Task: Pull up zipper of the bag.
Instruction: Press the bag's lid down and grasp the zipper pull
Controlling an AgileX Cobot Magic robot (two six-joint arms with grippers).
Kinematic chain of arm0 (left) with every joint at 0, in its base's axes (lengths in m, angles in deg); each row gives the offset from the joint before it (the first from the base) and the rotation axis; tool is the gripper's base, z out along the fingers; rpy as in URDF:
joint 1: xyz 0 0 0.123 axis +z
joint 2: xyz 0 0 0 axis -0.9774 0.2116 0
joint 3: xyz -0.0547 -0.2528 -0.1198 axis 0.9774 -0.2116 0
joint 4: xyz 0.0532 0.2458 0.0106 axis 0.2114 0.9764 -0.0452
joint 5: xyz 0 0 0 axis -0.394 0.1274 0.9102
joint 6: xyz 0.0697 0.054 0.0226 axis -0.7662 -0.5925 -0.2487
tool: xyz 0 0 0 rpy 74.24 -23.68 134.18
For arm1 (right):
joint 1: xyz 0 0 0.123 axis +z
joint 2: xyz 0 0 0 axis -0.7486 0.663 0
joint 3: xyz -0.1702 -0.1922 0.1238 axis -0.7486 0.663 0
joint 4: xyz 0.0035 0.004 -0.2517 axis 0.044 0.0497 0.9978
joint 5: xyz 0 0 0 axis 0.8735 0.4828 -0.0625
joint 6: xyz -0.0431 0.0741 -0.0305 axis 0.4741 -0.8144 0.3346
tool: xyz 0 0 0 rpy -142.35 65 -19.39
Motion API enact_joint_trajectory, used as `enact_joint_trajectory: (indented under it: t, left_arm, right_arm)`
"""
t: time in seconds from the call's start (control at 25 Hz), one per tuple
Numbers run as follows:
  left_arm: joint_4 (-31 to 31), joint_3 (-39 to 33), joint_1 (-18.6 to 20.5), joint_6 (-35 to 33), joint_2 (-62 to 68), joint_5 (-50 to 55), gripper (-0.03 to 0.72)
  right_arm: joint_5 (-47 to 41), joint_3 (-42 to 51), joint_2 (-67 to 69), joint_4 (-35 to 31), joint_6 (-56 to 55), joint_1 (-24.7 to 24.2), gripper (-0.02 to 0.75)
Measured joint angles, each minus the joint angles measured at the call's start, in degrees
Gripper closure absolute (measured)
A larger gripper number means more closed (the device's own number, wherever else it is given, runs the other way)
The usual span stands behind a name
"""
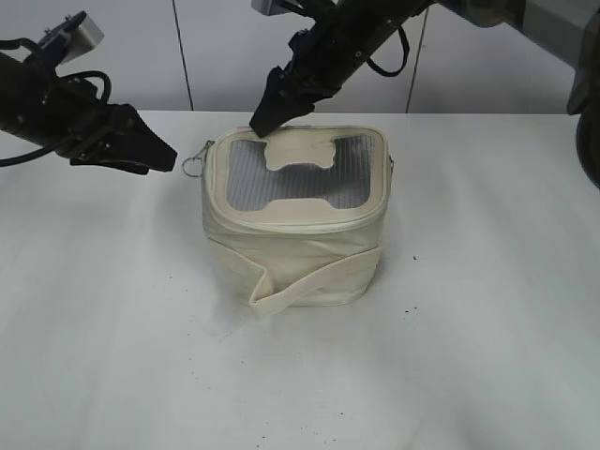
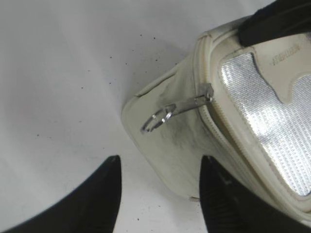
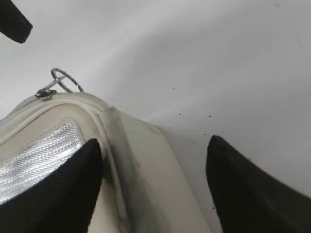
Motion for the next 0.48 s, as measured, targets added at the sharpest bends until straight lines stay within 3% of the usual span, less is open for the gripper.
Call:
enact_joint_trajectory:
  t: [0.48]
  left_arm:
    - [0.00, 0.00, 0.00, -0.06, 0.00, 0.00, 0.288]
  right_arm:
    - [-0.02, 0.42, -1.86, 0.78, -4.49, 0.43, 0.236]
